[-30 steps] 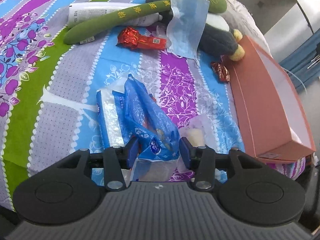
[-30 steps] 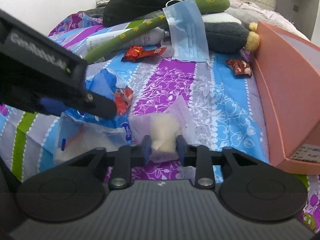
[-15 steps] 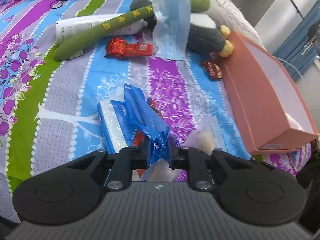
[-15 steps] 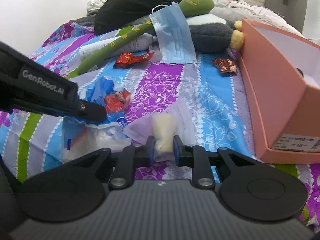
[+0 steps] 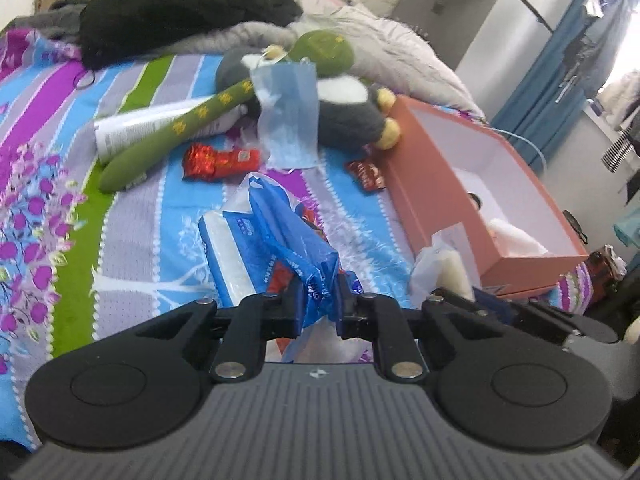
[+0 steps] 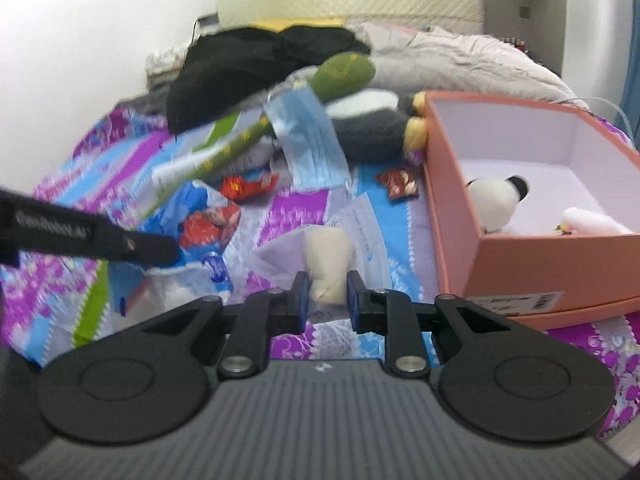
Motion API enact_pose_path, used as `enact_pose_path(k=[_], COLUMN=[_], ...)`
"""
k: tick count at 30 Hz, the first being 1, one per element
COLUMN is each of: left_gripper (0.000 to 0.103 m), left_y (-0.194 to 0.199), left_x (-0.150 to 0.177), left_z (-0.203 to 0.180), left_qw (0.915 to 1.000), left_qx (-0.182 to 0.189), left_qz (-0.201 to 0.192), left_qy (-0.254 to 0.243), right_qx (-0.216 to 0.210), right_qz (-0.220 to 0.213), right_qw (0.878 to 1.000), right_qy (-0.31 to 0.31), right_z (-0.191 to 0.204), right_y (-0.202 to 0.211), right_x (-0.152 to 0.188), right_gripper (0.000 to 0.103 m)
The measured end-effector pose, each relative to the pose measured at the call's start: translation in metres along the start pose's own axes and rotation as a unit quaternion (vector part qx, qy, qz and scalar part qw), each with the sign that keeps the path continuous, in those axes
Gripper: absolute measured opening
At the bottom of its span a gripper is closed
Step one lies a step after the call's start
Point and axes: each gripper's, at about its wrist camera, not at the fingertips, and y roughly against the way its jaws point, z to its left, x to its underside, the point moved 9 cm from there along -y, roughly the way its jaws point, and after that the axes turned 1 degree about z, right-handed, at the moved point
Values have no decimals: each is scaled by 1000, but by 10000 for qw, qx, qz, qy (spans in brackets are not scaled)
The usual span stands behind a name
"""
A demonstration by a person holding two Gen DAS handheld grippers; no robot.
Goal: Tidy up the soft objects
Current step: 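Carry the tissue bag with the left tool while the right tool carries the pouch over the box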
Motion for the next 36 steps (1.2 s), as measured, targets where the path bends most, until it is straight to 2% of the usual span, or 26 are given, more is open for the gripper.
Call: enact_pose_path(k=[10,18,28,36], left_gripper=[17,17,17,17], left_y=[35,53,45,12], left_x=[-4,4,11,-27], left_z=[-44,-79,-125,-165], left_qw=[9983,9957,9914,9844], left_qx=[320,609,950,1210], left_qz=[-186,-153,-50,-61], left_qy=[-444,-674,-899,-1274], right_qx=[-103,251,590,844], right_qz=[-392,-556,-616,-869], right_qw=[9988,9971,9945,9907], right_qy=[-257,-451,-599,-612], right_z=[-4,-34,-71,-102], right_y=[61,99,121,113], right_x=[-23,-18,-4,-31], right_gripper=[24,24,24,24])
